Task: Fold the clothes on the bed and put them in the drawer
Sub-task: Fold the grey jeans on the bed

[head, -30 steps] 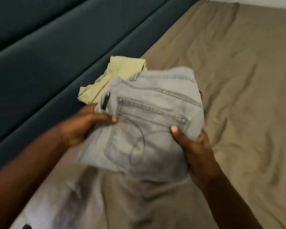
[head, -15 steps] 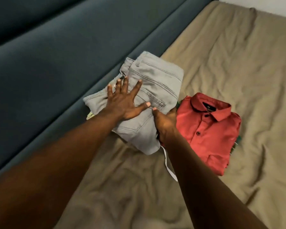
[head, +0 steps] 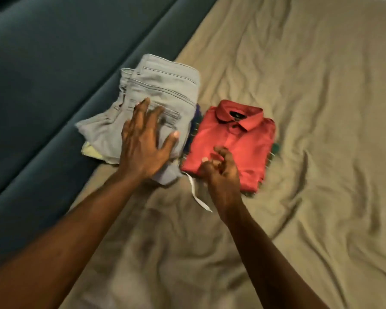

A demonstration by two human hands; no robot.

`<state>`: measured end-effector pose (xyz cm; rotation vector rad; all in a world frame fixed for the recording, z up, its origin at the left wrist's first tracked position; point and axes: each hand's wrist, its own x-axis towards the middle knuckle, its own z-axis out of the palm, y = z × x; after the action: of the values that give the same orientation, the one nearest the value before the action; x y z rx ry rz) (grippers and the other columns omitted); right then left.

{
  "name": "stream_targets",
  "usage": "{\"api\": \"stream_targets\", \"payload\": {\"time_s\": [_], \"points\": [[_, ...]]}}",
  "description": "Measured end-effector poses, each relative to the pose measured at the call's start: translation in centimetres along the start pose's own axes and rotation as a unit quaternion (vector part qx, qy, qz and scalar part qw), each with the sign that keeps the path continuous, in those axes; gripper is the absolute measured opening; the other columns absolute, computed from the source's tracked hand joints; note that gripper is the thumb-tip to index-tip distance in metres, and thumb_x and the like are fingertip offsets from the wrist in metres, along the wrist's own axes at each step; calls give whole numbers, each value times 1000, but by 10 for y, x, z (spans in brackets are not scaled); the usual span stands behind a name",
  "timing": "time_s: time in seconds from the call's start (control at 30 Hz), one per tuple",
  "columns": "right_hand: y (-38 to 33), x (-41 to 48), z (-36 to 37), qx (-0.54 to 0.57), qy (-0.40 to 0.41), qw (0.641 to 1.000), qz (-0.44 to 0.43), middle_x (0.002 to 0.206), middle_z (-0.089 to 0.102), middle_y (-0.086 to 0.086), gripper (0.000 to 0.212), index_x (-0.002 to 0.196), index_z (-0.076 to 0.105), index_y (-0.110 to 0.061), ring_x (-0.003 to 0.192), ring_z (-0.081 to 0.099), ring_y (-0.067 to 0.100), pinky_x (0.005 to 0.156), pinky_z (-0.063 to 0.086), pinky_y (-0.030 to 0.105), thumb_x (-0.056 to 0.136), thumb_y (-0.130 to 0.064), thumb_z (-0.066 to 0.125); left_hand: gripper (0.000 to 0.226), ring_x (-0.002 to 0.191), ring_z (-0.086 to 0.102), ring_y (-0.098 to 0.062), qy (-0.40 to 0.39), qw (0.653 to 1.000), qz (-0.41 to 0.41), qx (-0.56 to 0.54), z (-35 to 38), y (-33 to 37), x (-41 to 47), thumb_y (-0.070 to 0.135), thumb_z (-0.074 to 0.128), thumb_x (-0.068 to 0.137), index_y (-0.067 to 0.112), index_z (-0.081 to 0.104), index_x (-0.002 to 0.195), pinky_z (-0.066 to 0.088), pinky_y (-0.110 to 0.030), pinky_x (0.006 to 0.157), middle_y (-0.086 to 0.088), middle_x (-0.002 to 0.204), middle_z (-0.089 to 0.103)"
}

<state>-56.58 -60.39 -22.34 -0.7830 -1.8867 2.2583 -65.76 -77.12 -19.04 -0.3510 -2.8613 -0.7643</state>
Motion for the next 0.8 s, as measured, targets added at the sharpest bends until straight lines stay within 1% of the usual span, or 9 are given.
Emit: {"api": "stream_targets", "payload": {"time_s": [0.03, 0.13, 0.3, 0.47, 0.57, 0.67, 0.73, 0.77, 0.8], "points": [[3, -17, -21, -28, 6, 999, -16, 81, 62, -2, 31, 122, 58, -24, 69, 58, 13, 68, 49, 28, 94, -14, 68, 67, 155, 22, -27, 8, 999, 35, -23, 7, 17, -26, 56, 57, 93, 20, 46, 149, 28, -55, 120, -8, 167, 25], [26, -79, -121, -136, 80, 987, -10, 88, 72, -5, 22, 113, 66, -36, 78, 70, 15, 75, 57, 31, 92, -27, 65, 60, 153, 30, -29, -61, 988, 117, -80, 55, 92, -114, 48, 62, 94, 14, 54, 143, 36, -56, 116, -13, 164, 33], [52, -181, -298, -168, 227, 958, 53, 95, 74, -9, 22, 110, 70, -32, 81, 70, 13, 76, 58, 33, 95, -17, 63, 55, 152, 32, -28, -240, 938, 209, -136, 148, 227, -235, 50, 55, 96, 17, 57, 139, 42, -55, 111, -8, 163, 34], [68, -273, -465, -183, 365, 909, 86, 101, 73, -13, 24, 111, 71, -29, 88, 68, 8, 76, 54, 25, 97, -11, 63, 59, 152, 30, -29, -314, 882, 335, -109, 237, 377, -331, 54, 50, 94, 18, 56, 141, 39, -48, 114, -10, 162, 35], [69, -329, -571, -270, 470, 839, 48, 110, 67, -6, 28, 118, 69, -24, 98, 65, 10, 81, 54, 31, 93, -13, 61, 62, 154, 28, -30, -328, 855, 391, -97, 285, 469, -382, 53, 50, 94, 16, 55, 144, 34, -48, 117, -13, 163, 35], [55, -375, -671, -380, 554, 741, 9, 118, 60, 8, 39, 125, 64, -15, 115, 58, 29, 99, 49, 47, 86, -21, 61, 66, 154, 27, -33, -319, 851, 412, -71, 332, 536, -417, 52, 51, 93, 14, 52, 146, 32, -54, 118, -15, 163, 34], [43, -402, -737, -435, 599, 670, 50, 134, 53, 16, 57, 136, 56, -14, 130, 46, 38, 107, 39, 52, 84, -34, 66, 71, 156, 22, -33, -327, 850, 412, -36, 363, 572, -436, 56, 46, 93, 14, 47, 151, 25, -56, 121, -14, 166, 29], [35, -407, -756, -460, 604, 645, 88, 146, 43, 18, 71, 146, 48, -15, 140, 36, 38, 112, 33, 55, 83, -43, 68, 74, 157, 17, -32, -323, 856, 404, -9, 371, 573, -435, 59, 44, 93, 15, 44, 153, 18, -57, 124, -13, 168, 25], [33, -418, -787, -473, 593, 637, 137, 158, 30, 18, 87, 154, 35, -18, 148, 25, 38, 115, 27, 57, 83, -53, 70, 76, 158, 12, -31, -318, 857, 406, 27, 383, 584, -444, 61, 41, 94, 17, 41, 155, 11, -58, 125, -11, 170, 21]]}}
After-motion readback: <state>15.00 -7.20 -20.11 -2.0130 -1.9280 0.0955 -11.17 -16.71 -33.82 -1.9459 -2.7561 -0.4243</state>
